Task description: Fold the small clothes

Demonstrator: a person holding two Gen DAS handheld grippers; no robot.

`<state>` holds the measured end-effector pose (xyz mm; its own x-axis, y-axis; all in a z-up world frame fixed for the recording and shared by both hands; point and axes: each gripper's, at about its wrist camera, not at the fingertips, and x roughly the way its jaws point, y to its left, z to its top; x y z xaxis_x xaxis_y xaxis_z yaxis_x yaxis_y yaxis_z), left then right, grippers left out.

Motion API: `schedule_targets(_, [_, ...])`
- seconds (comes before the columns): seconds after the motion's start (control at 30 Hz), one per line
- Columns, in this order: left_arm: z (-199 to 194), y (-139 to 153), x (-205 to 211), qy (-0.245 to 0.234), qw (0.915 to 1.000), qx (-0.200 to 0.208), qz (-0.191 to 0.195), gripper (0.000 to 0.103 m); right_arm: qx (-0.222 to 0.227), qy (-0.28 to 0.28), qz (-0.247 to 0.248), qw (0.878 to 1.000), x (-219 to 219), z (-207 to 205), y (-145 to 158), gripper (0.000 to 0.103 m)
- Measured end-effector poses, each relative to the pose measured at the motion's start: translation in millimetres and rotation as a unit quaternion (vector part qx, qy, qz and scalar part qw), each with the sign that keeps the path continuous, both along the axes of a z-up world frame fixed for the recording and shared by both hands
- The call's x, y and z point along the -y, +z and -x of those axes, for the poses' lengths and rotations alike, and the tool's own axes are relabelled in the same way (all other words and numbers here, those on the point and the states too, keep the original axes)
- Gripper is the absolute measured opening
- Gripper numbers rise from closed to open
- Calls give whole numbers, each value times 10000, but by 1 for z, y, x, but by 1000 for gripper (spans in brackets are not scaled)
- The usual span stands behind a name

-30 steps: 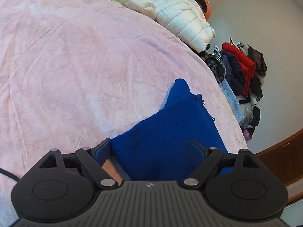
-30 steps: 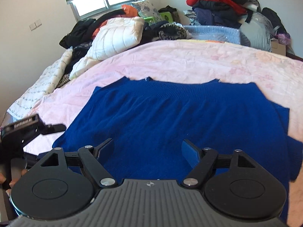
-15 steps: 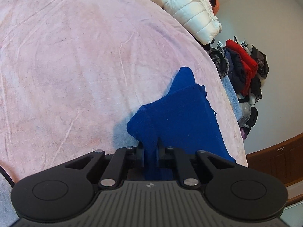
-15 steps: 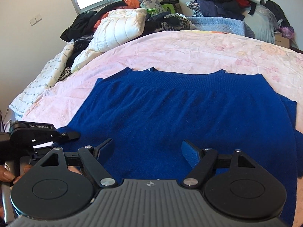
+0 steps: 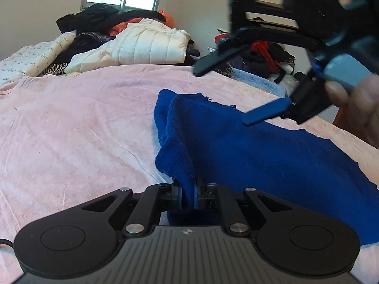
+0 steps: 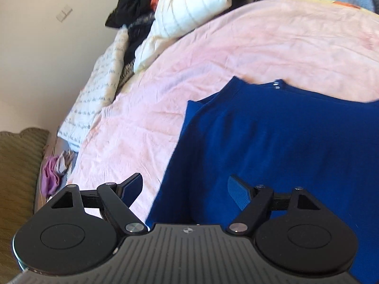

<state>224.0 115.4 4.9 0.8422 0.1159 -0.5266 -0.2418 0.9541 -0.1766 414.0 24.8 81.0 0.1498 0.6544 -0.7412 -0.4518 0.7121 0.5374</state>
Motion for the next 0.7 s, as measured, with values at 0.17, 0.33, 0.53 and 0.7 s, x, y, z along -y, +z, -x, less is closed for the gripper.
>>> schedule_targets(0.17, [1,-5,-14,132,9988,-20,465,8,144,383,816,9958,-57,-4,-10,77])
schedule_targets(0.33, [7,-3,-11,46,9990,114,439,8,480,785,1633,9823,-98,4,-26,64])
schedule_targets(0.53, [6,-4,-13,21,9988,121,470,8,869,1236,2364,9598,-127,12,-38,70])
schedule_targets(0.7, [5,-6,-16,35,9987,100,508,8,856,1483,2424,9550,-135,9,-40,68])
